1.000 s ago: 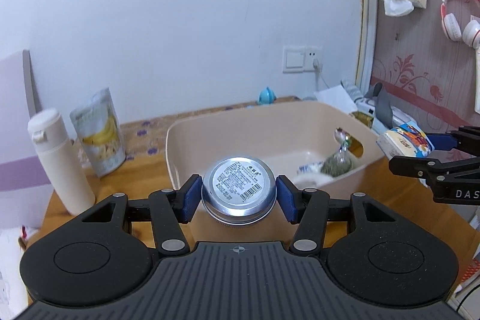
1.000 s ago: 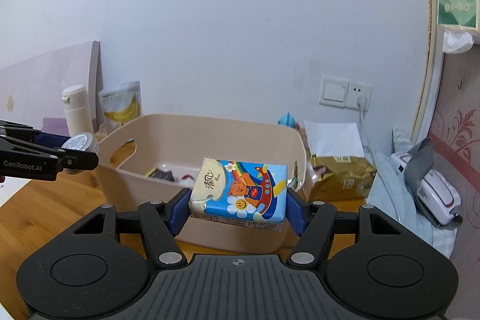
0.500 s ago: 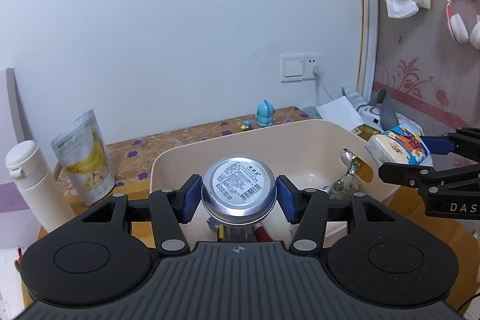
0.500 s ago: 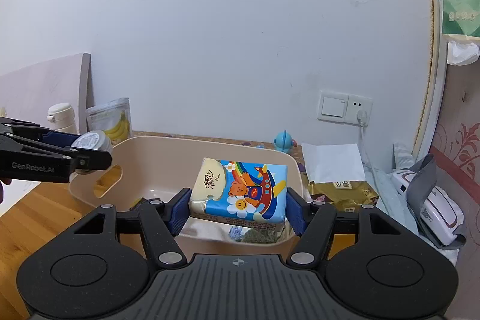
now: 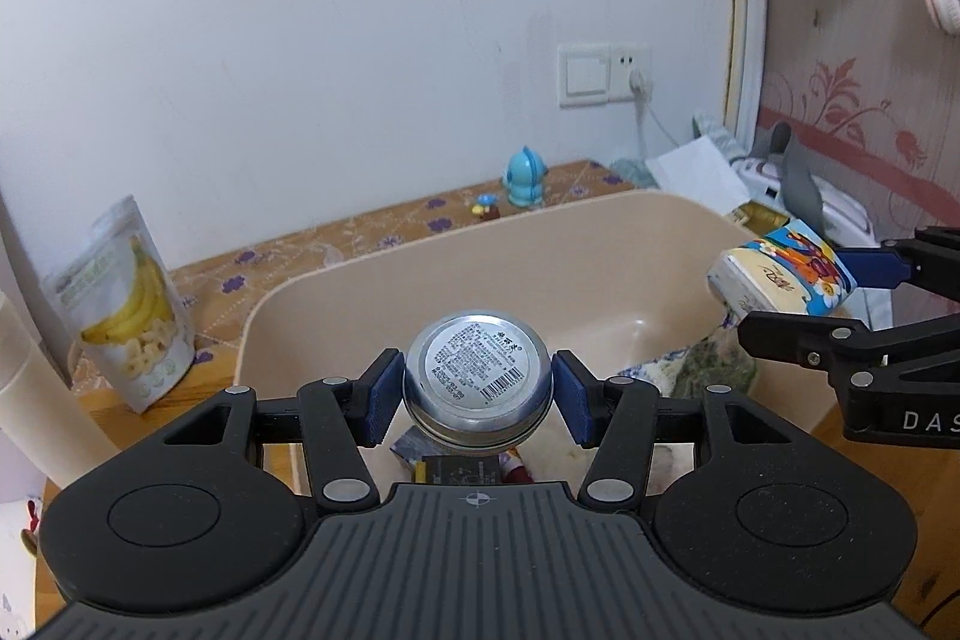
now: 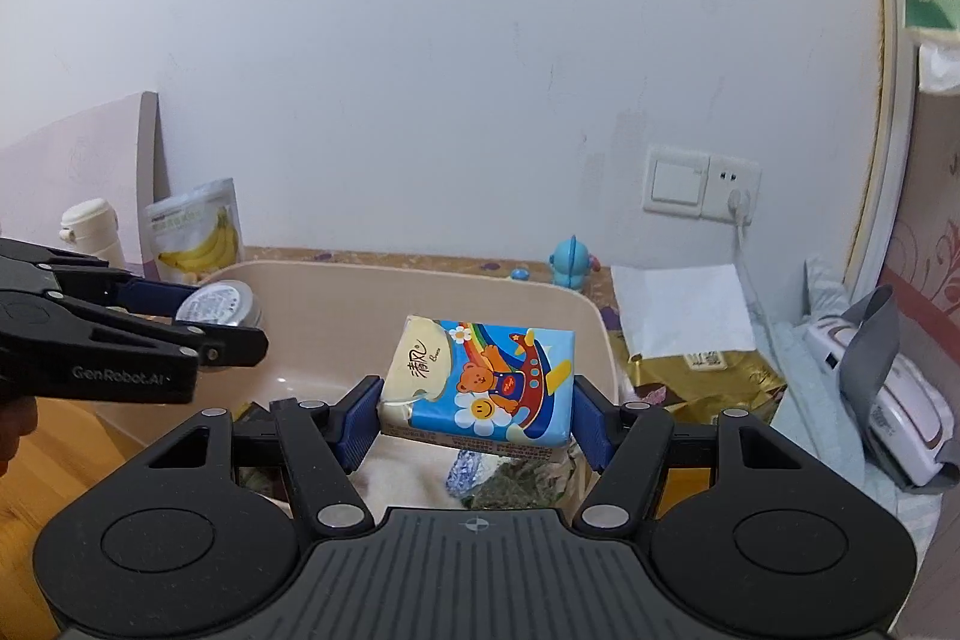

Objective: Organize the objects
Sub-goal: 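Lift the tin and tissue pack over the beige bin and open both tools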

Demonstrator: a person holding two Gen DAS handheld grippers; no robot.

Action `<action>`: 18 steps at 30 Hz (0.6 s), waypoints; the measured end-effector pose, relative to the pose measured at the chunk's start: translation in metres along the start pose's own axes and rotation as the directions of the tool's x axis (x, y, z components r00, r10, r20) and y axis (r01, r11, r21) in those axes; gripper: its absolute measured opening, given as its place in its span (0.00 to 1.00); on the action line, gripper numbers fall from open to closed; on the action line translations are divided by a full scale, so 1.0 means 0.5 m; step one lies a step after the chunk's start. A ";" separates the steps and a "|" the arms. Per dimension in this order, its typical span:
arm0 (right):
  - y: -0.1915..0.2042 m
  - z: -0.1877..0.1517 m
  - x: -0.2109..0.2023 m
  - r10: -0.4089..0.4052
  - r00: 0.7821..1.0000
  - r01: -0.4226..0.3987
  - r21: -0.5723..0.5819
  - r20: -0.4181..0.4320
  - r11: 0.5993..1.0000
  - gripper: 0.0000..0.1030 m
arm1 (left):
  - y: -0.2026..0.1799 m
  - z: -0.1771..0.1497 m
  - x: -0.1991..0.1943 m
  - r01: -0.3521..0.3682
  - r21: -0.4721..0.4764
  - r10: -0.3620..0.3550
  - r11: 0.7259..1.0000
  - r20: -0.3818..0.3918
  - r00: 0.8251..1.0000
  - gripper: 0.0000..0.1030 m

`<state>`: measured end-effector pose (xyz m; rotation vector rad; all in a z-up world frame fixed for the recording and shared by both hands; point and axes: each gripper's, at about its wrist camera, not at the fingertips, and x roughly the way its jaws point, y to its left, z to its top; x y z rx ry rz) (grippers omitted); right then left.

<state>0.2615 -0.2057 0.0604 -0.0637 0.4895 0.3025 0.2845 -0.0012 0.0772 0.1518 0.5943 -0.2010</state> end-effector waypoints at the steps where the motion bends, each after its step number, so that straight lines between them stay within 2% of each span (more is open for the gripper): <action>1: -0.001 0.000 0.007 0.002 1.000 -0.002 0.001 -0.008 1.000 0.61 | 0.000 0.000 0.007 0.001 0.000 -0.001 1.000 -0.009 1.000 0.54; 18: 0.035 -0.001 0.106 0.013 0.988 -0.027 -0.091 -0.157 0.996 0.61 | 0.013 -0.011 0.081 0.027 0.038 -0.022 0.999 -0.116 0.993 0.54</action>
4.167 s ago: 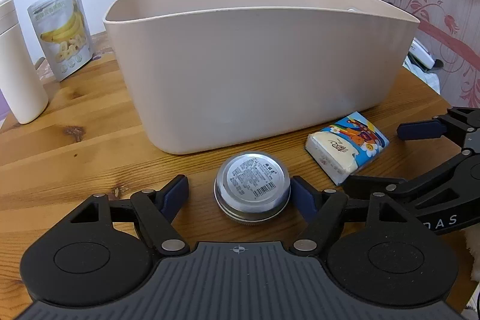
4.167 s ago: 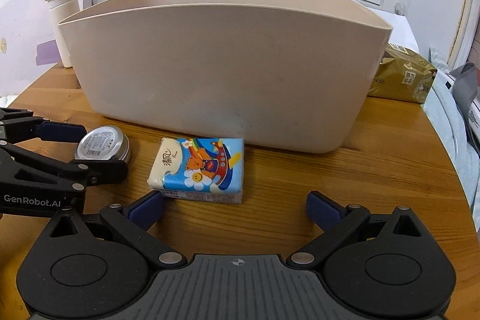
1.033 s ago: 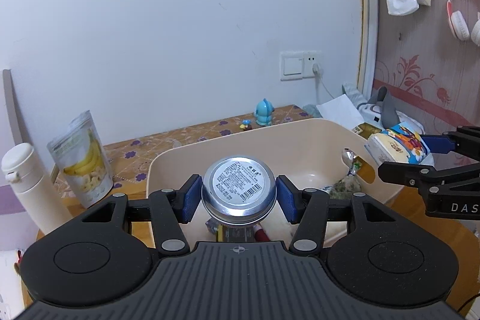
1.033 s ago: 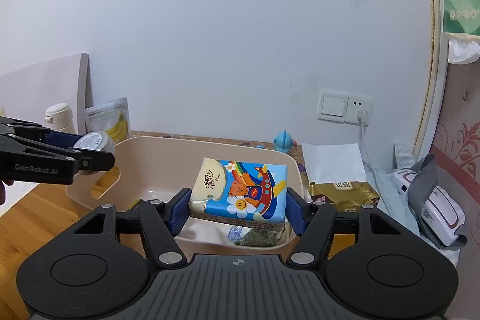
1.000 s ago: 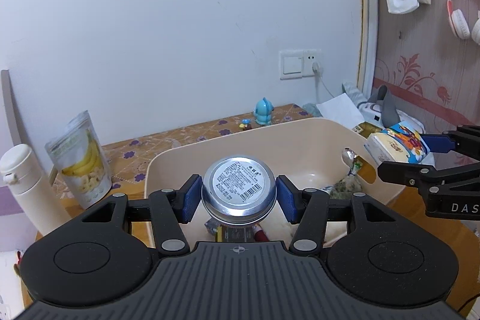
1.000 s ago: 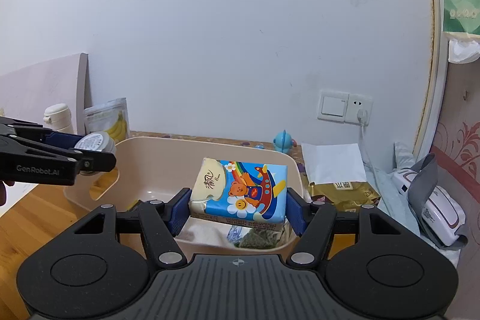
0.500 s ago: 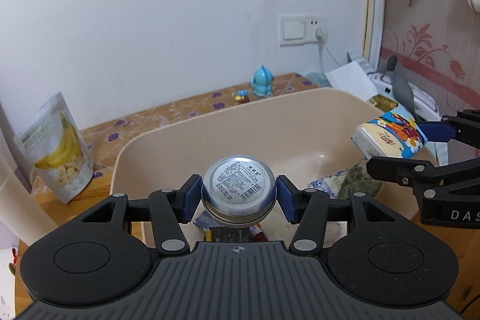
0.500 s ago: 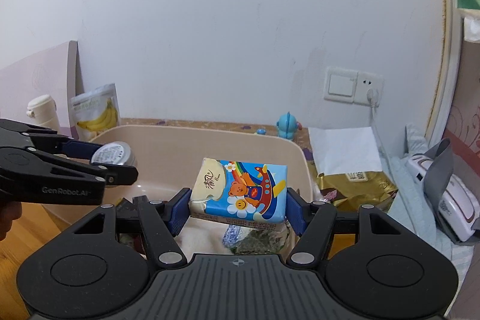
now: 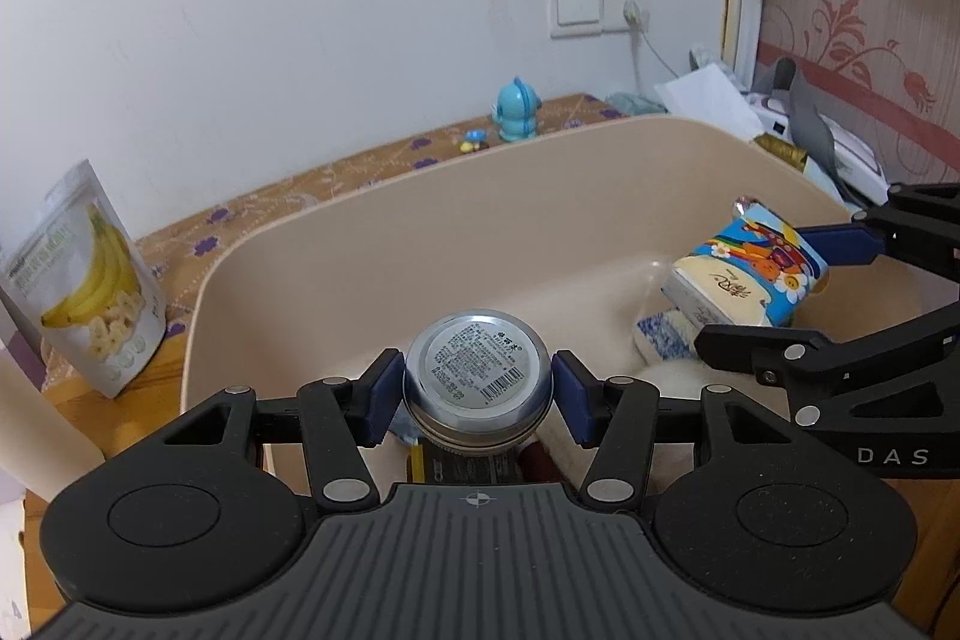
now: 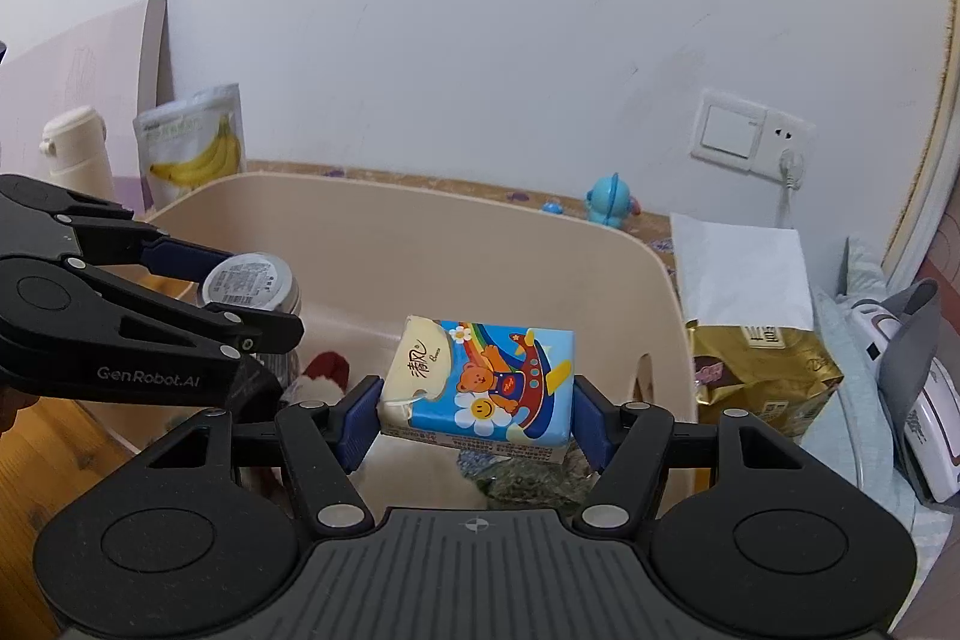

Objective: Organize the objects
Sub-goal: 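Lift the tin and tissue pack over the beige bin and open both tools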

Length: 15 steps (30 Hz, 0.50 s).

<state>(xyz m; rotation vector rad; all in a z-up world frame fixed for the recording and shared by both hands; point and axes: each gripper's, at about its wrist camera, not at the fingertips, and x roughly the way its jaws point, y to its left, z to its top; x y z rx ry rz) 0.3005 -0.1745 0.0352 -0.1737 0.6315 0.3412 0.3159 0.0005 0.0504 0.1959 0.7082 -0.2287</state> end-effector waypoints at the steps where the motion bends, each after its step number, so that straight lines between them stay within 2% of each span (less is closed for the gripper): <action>1: 0.003 0.000 0.003 0.000 1.000 0.000 -0.006 -0.006 1.000 0.61 | 0.000 -0.002 0.003 0.000 -0.002 0.000 1.000 -0.007 1.000 0.54; 15: 0.006 0.003 0.029 -0.004 0.998 0.003 -0.021 -0.069 1.000 0.62 | 0.004 -0.008 0.006 -0.009 -0.030 0.009 1.000 -0.030 1.000 0.55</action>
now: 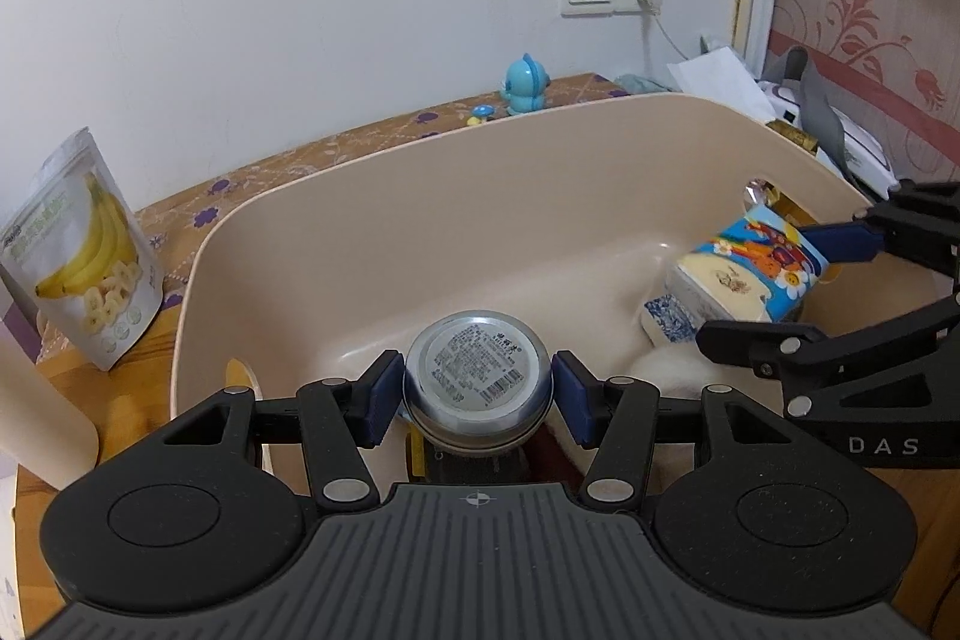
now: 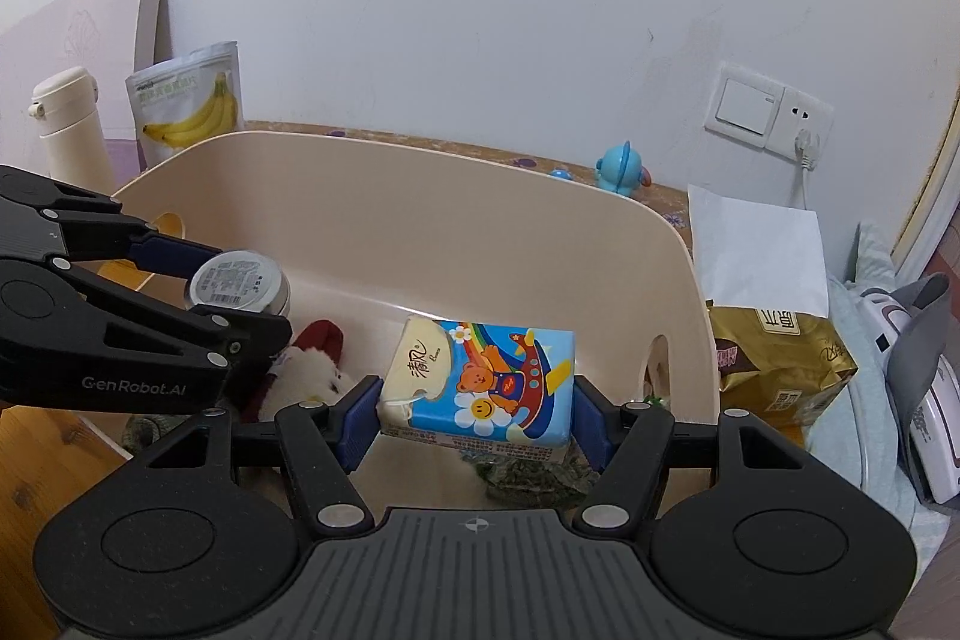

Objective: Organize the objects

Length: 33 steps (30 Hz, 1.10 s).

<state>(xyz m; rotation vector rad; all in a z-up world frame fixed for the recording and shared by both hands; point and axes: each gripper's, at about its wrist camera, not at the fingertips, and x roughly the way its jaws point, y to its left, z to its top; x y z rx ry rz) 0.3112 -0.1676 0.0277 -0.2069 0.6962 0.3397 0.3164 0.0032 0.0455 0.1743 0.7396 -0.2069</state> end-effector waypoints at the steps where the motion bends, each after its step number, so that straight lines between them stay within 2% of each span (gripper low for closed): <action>1: 0.000 -0.001 0.000 -0.001 1.000 0.001 0.003 0.000 1.000 0.66 | 0.000 0.000 -0.002 -0.006 0.001 0.006 1.000 0.005 1.000 0.59; 2: 0.000 -0.001 0.000 -0.001 1.000 0.001 0.009 -0.001 1.000 0.68 | -0.001 0.000 -0.006 -0.013 0.001 0.013 1.000 0.011 1.000 0.66; 4: -0.001 -0.002 -0.004 -0.002 1.000 0.002 0.017 0.005 1.000 0.69 | -0.002 0.001 -0.013 -0.023 -0.005 0.023 1.000 0.024 0.999 0.71; 11: -0.003 0.000 -0.031 -0.011 0.999 0.010 0.039 0.039 0.999 0.79 | 0.006 0.000 -0.049 -0.025 -0.025 0.027 0.999 0.060 0.998 0.77; 13: -0.004 0.000 -0.041 -0.014 0.999 0.012 0.050 0.049 0.999 0.90 | 0.008 -0.001 -0.060 -0.031 -0.031 0.033 0.999 0.068 0.997 0.78; 19: -0.010 -0.005 -0.072 -0.023 0.997 0.017 0.090 0.073 0.996 0.98 | 0.004 -0.006 -0.096 -0.046 -0.043 0.050 0.998 0.095 0.994 0.80; 33: -0.003 -0.031 -0.148 -0.049 0.992 0.034 0.131 0.113 0.991 1.00 | -0.015 -0.036 -0.188 -0.067 -0.084 0.079 0.994 0.154 0.985 0.84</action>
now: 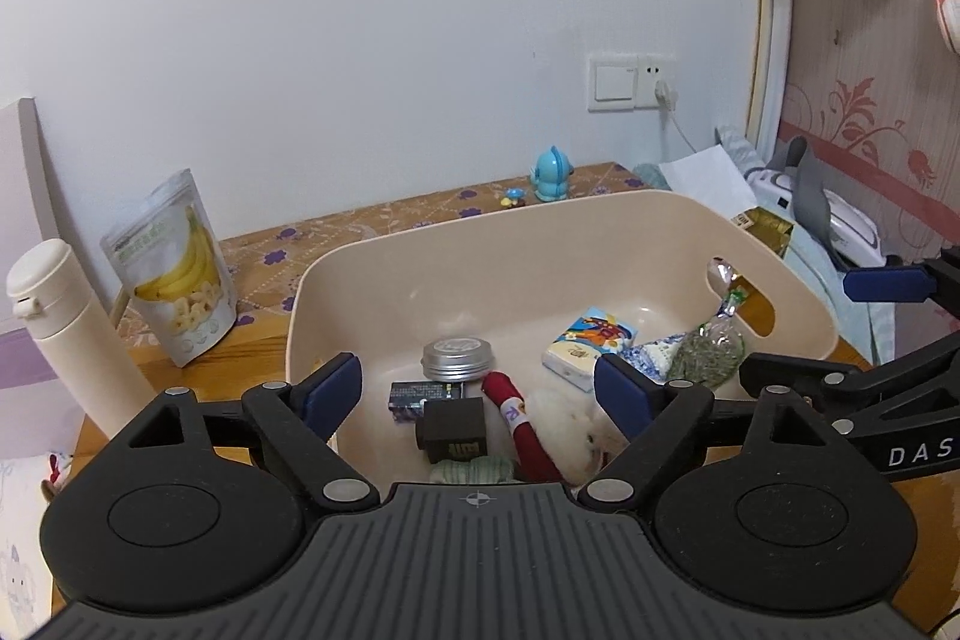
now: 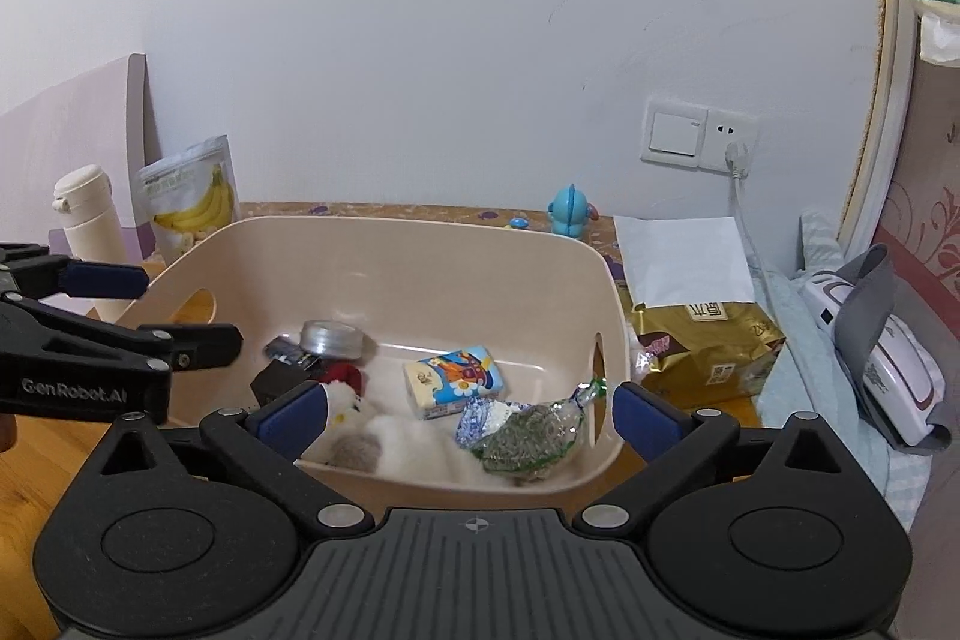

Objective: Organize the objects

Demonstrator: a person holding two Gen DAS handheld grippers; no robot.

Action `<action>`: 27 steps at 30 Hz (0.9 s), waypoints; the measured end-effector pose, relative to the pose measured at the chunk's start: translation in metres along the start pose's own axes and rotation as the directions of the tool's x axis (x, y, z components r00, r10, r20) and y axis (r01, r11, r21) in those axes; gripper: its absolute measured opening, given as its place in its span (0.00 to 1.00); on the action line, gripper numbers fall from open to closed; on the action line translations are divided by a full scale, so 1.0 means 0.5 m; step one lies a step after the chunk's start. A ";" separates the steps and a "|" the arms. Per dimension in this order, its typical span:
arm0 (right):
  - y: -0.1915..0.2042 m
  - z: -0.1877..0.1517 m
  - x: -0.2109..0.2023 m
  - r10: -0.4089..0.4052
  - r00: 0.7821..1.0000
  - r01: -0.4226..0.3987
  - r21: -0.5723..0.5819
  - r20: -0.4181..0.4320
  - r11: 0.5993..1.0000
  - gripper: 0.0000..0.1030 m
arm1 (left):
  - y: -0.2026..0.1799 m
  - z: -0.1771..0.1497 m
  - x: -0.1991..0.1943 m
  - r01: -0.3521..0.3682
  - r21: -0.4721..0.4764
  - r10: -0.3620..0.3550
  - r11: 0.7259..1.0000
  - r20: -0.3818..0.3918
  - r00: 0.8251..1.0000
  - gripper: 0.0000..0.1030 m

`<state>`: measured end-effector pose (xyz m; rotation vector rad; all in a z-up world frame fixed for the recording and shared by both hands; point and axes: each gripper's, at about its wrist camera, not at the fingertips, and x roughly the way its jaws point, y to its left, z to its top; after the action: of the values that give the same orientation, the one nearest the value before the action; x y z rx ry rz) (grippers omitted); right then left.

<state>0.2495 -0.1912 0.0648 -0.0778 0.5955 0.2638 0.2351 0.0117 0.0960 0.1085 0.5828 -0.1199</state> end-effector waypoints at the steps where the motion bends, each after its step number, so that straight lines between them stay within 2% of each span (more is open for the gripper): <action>1: 0.001 -0.002 -0.005 -0.004 1.000 0.004 -0.002 0.001 1.000 1.00 | 0.000 -0.001 -0.006 -0.004 -0.002 0.004 1.000 0.005 1.000 0.84; 16: 0.009 -0.033 -0.084 0.003 1.000 -0.003 0.013 0.020 1.000 1.00 | -0.022 -0.045 -0.102 -0.055 -0.044 0.058 0.997 0.059 0.997 0.86; 27: 0.010 -0.062 -0.138 0.007 1.000 -0.007 0.025 0.025 1.000 1.00 | -0.048 -0.081 -0.187 -0.082 -0.030 0.085 0.996 0.105 0.991 0.86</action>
<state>0.1765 -0.2062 0.0782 -0.0484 0.5741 0.2635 0.1324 0.0009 0.1126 0.1008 0.4730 -0.0367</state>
